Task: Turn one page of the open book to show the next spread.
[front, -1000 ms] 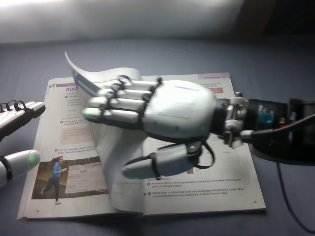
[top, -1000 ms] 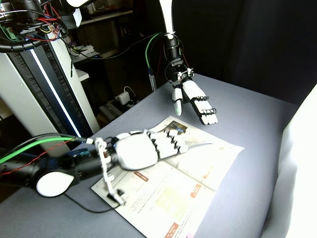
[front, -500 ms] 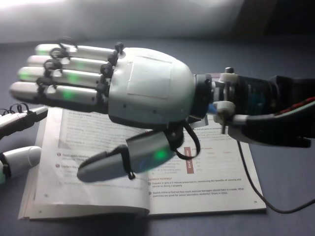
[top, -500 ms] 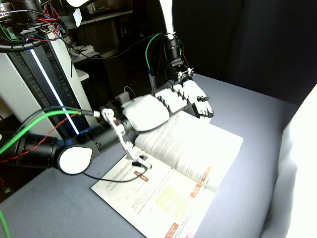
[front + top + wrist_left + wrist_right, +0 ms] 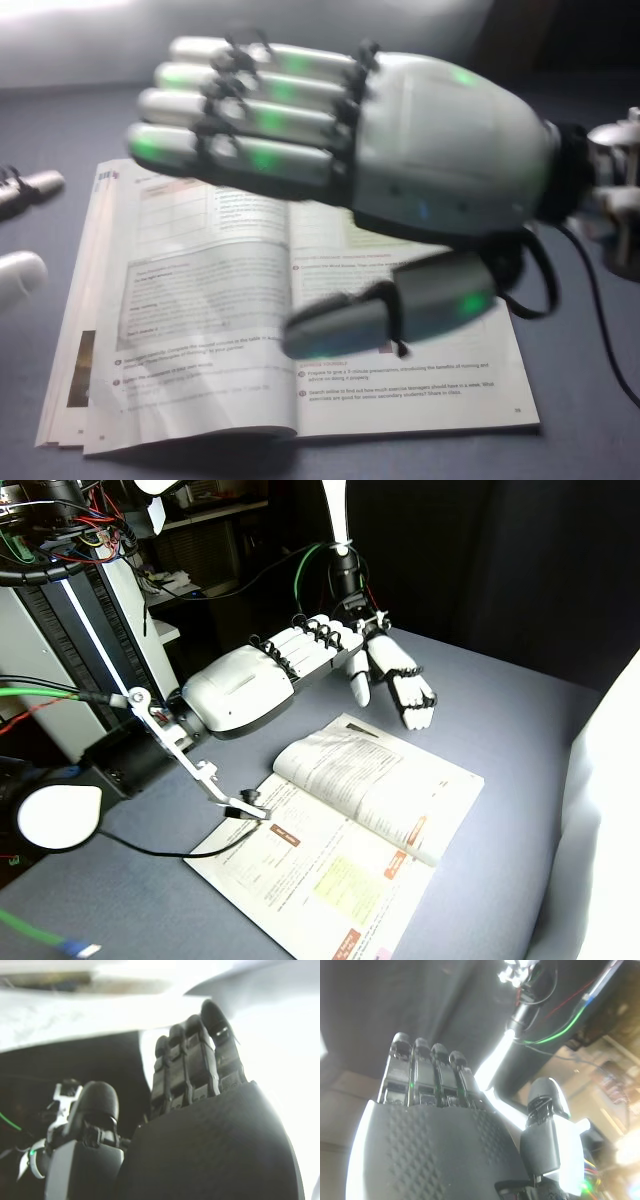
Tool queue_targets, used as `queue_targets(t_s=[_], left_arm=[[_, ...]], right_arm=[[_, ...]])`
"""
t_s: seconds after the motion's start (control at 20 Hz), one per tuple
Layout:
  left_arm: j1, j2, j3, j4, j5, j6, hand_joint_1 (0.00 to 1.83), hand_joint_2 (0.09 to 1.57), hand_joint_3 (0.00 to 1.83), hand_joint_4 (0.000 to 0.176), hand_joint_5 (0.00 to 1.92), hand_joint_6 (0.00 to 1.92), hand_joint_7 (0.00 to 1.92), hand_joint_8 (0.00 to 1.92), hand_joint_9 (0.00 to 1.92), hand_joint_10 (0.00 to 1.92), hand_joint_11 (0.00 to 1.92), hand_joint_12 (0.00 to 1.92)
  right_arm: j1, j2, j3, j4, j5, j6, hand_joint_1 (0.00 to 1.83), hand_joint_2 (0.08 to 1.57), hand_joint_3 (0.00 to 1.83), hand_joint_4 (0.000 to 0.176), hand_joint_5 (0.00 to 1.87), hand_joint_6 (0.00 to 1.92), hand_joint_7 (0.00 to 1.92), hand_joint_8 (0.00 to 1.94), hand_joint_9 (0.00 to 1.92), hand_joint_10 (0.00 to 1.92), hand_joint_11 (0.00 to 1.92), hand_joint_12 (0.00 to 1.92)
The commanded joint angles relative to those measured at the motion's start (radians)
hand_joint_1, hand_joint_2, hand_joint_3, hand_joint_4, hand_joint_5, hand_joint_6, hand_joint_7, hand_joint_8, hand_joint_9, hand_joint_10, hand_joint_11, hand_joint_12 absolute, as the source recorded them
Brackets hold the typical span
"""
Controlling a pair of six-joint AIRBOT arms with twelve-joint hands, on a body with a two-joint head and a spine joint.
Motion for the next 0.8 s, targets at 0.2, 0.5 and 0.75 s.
queue_targets(t_s=[0.2,0.5,0.75], left_arm=[[0.001,0.028,-0.024,-0.006,-0.165,0.018,0.38,1.33,0.01,0.0,0.0,0.0,0.0,0.0,0.0,0.0,0.0,0.0],[-0.05,0.03,-0.019,0.072,-0.159,0.013,0.14,1.25,0.0,0.089,0.0,0.0,0.0,0.0,0.0,0.0,0.0,0.0],[-0.113,0.019,-0.001,0.112,-0.149,0.009,0.08,1.24,0.0,0.048,0.0,0.0,0.0,0.0,0.0,0.0,0.0,0.0]], right_arm=[[-0.08,0.107,-0.036,0.142,0.044,-0.053,0.07,1.14,0.0,0.0,0.0,0.0,0.0,0.0,0.0,0.0,0.0,0.0],[-0.205,0.259,-0.119,0.346,0.011,-0.193,0.02,1.21,0.02,0.0,0.0,0.0,0.0,0.0,0.0,0.0,0.0,0.0],[-0.306,0.334,-0.167,0.56,0.066,-0.328,0.0,1.24,0.02,0.0,0.0,0.0,0.0,0.0,0.0,0.0,0.0,0.0]])
